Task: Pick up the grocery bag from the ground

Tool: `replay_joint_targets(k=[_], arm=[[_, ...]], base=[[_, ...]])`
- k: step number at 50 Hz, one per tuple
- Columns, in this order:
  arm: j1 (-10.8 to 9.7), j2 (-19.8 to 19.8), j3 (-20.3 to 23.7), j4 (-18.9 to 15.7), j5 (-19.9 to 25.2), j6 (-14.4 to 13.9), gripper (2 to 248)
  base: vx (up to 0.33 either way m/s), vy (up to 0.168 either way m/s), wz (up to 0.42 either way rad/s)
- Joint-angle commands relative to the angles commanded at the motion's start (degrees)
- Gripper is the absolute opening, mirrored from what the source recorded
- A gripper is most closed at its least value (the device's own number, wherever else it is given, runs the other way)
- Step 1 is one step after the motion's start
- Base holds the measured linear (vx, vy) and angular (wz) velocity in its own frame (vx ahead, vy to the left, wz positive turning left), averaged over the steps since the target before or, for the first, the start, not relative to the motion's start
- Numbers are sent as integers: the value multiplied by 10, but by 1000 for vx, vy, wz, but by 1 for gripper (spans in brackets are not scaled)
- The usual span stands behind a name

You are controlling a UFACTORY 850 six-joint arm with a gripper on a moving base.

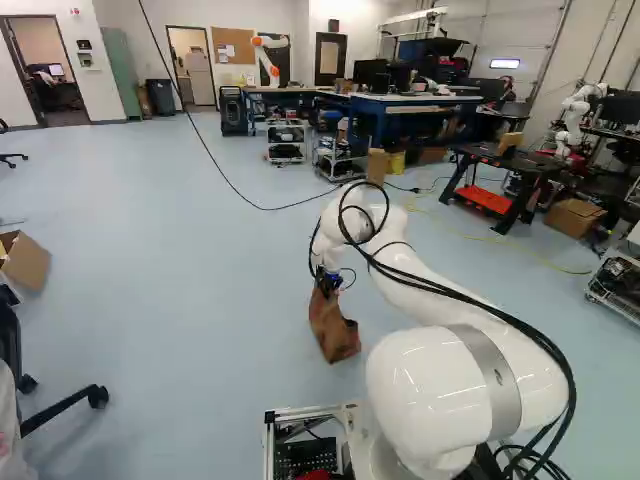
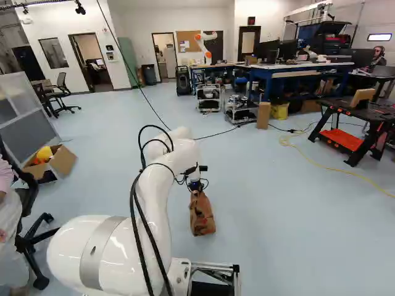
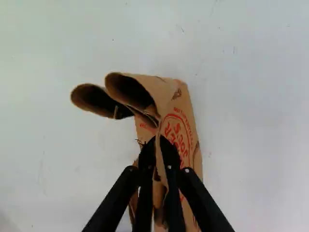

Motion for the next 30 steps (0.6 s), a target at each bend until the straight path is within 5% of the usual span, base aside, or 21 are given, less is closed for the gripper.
replay_joint_targets(k=[15, 30], arm=[[0, 8, 17, 0, 4, 0, 24], [0, 77, 113, 0, 39, 0, 24]], base=[[0, 0, 0], [0, 0, 0]])
